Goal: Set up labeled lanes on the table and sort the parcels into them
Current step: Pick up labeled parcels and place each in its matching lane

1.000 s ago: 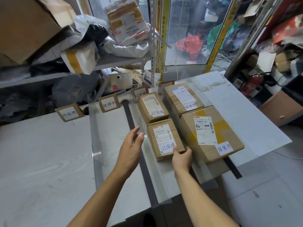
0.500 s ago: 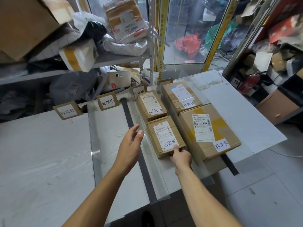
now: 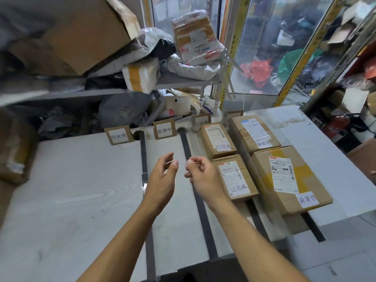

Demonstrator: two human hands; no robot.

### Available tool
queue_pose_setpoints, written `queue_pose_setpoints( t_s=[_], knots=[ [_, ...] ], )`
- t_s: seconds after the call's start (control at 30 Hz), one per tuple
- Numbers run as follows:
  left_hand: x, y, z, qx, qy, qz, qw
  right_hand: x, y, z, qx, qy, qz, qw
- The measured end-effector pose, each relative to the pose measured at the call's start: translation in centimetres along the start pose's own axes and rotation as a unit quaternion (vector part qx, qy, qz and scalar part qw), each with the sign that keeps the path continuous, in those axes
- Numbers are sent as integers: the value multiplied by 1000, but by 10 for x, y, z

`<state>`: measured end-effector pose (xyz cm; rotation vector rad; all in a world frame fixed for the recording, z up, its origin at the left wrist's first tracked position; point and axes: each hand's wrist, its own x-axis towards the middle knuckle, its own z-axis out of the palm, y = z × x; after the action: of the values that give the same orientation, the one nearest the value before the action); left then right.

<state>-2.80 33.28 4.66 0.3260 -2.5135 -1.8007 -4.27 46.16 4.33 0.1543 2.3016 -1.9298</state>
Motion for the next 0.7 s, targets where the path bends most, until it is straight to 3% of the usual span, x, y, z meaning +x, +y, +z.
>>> queue_pose_setpoints(
  t_s=[0.4,0.57,0.7],
  knots=[
    [-41,-53,-270,-16,247,-28,969,-29,-72,266,-38,-237,-86,967],
    [-82,-100,-388,-25,338,-40,940,-64,-90,385,-48,-320,-73,943],
    [-117,-136,-456,-45,389,-67,918,-93,-89,462,-32,-386,-8,922]
  ],
)
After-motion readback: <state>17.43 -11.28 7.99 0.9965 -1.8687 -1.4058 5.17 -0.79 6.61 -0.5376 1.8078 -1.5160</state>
